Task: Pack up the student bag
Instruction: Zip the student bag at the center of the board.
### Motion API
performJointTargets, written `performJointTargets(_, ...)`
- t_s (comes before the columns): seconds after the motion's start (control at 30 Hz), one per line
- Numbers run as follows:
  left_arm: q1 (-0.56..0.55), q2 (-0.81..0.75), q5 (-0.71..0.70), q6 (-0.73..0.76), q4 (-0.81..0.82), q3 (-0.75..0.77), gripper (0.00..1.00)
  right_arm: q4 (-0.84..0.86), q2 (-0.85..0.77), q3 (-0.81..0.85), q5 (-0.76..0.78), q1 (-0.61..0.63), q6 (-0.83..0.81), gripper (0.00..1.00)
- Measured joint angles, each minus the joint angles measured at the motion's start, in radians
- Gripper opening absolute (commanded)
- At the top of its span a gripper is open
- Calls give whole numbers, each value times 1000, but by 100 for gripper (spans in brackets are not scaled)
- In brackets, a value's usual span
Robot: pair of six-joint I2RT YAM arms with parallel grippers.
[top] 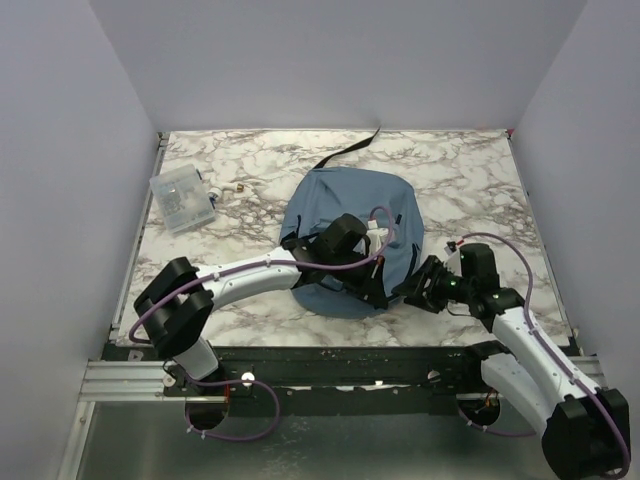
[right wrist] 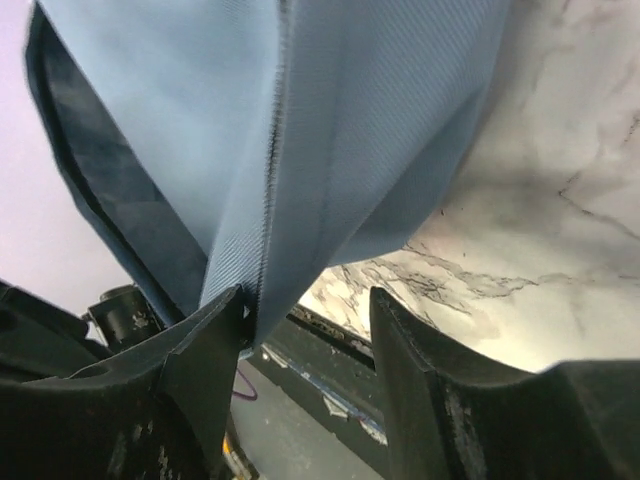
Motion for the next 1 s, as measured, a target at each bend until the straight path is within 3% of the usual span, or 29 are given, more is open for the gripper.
performJointTargets(0.17, -24, 13, -9, -15, 3, 2, 0, 21, 73, -8, 17, 39, 39, 47)
performJointTargets(0.2, -26, 12, -21, -20, 2, 0, 0, 21, 71, -8, 31, 39, 47, 40)
performJointTargets(0.27, -27, 3, -54, -25, 0, -13, 0, 21, 58, -6, 70, 42, 64, 8)
performJointTargets(0.3, -27, -5, -73, -26, -6, -23, 0, 20, 51, -5, 94, 45, 77, 1)
performJointTargets(0.43, -1, -82, -201, -11, -75, -98, 0, -3, 35, 5, 210, 47, 145, 1)
performJointTargets(0.53, 82, -168, -274, 15, -87, -196, 0, -25, 37, 16, 268, 54, 182, 1)
performJointTargets(0.67, 204, -249, -291, 72, -104, -290, 0, -78, 39, 78, 360, 66, 185, 1)
performJointTargets(0.77, 230, -274, -280, 88, -114, -342, 0, -131, 40, 134, 492, 56, 163, 1)
performJointTargets(0.8, 230, -275, -267, 86, -108, -352, 0, -152, 41, 161, 533, 56, 152, 3)
performJointTargets(1.0, 167, -233, -133, 25, 7, -339, 0, -198, 98, 270, 661, 51, 64, 38)
